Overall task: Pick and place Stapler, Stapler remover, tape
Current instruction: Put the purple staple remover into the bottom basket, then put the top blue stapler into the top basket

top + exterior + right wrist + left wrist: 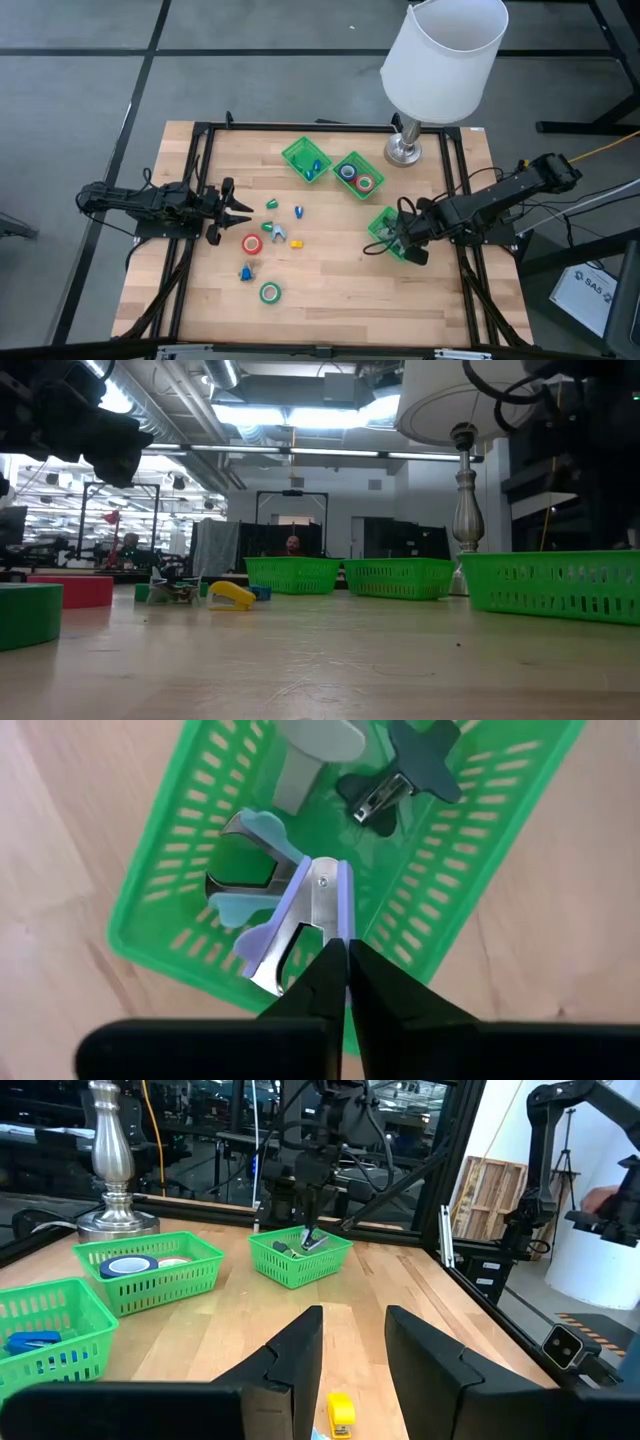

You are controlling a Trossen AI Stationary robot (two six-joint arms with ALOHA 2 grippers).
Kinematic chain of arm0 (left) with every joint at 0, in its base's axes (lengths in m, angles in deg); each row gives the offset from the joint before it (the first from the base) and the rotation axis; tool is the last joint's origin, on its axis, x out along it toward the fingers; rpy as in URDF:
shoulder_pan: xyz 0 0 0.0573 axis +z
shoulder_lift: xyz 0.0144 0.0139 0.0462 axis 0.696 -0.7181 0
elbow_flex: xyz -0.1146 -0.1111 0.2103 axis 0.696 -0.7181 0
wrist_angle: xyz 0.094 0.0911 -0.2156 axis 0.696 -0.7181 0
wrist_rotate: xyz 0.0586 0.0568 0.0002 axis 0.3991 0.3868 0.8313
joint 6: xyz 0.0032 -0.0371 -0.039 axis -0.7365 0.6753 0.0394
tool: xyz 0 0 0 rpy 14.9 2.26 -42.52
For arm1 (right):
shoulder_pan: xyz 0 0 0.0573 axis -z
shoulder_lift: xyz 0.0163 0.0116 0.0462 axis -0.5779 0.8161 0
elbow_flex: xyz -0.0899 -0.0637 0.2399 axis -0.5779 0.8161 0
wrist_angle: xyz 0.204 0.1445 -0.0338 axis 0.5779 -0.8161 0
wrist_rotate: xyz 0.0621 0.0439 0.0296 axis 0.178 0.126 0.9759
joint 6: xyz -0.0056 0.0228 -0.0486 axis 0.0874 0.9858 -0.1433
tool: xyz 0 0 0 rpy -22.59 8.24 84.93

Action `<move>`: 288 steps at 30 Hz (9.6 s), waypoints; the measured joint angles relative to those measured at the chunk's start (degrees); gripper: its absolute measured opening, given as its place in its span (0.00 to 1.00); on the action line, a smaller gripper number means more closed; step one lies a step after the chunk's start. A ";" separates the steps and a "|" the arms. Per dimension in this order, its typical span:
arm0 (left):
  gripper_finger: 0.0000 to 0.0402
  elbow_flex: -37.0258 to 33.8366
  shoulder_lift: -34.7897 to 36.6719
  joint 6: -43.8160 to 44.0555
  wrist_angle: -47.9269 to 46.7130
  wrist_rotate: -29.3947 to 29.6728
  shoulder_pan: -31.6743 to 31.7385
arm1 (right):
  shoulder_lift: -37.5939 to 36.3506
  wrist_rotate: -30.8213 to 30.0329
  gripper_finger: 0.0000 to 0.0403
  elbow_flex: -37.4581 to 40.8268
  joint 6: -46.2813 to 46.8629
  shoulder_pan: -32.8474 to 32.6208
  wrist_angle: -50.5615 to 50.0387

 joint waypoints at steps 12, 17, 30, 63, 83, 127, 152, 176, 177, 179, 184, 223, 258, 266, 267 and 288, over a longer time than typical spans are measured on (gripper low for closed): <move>0.27 0.00 -0.02 0.00 0.00 0.00 0.02 | 0.00 0.77 0.18 -0.02 0.95 2.35 -0.03; 0.27 -0.01 -0.02 0.00 0.00 0.00 0.00 | 0.00 5.31 0.34 -0.07 0.84 3.98 0.15; 0.27 0.00 -0.01 0.01 0.00 0.00 0.01 | 0.02 16.06 0.47 -5.83 -9.94 9.37 2.98; 0.27 0.00 -0.01 0.00 0.00 0.00 0.00 | 21.20 11.09 0.47 -10.93 -25.69 17.88 69.63; 0.27 0.00 -0.01 0.00 0.00 0.00 0.00 | 48.41 11.10 0.47 -56.07 -31.83 17.06 32.78; 0.27 -0.01 0.00 0.00 0.00 0.00 0.02 | 49.20 22.71 0.47 -57.79 -92.18 27.01 21.86; 0.27 0.00 -0.02 0.00 0.00 0.00 0.02 | 57.25 22.67 0.47 -57.75 -95.76 27.30 23.34; 0.27 -0.01 -0.02 0.00 0.00 0.00 0.00 | 62.62 22.58 0.47 -57.80 -88.84 29.65 24.87; 0.27 -0.01 -0.02 0.01 0.00 0.00 0.00 | 63.05 22.88 0.47 -57.88 -87.80 29.71 24.89; 0.27 0.00 0.00 0.00 0.00 0.02 0.00 | 63.12 23.09 0.47 -57.92 -85.58 29.75 24.13; 0.27 0.00 -0.01 0.00 0.00 0.00 0.00 | 63.49 22.94 0.45 -58.04 -78.21 29.73 22.93; 0.27 0.00 -0.13 0.00 -0.07 -0.04 0.00 | 58.51 14.49 0.66 -63.44 -61.00 27.67 9.51; 0.27 -0.01 -0.11 0.00 -0.01 -0.01 0.01 | 59.12 5.33 0.16 -54.77 -60.54 22.19 19.15; 0.27 -0.01 -0.11 0.00 0.00 0.00 0.02 | 55.61 5.55 0.22 -54.66 -59.89 22.54 19.27; 0.27 0.00 -0.11 0.00 0.00 0.00 0.02 | 54.80 5.57 0.20 -54.66 -59.87 22.71 19.35; 0.27 0.00 -0.13 0.00 0.00 0.02 0.02 | 45.14 6.05 0.18 -54.75 -55.18 32.95 21.77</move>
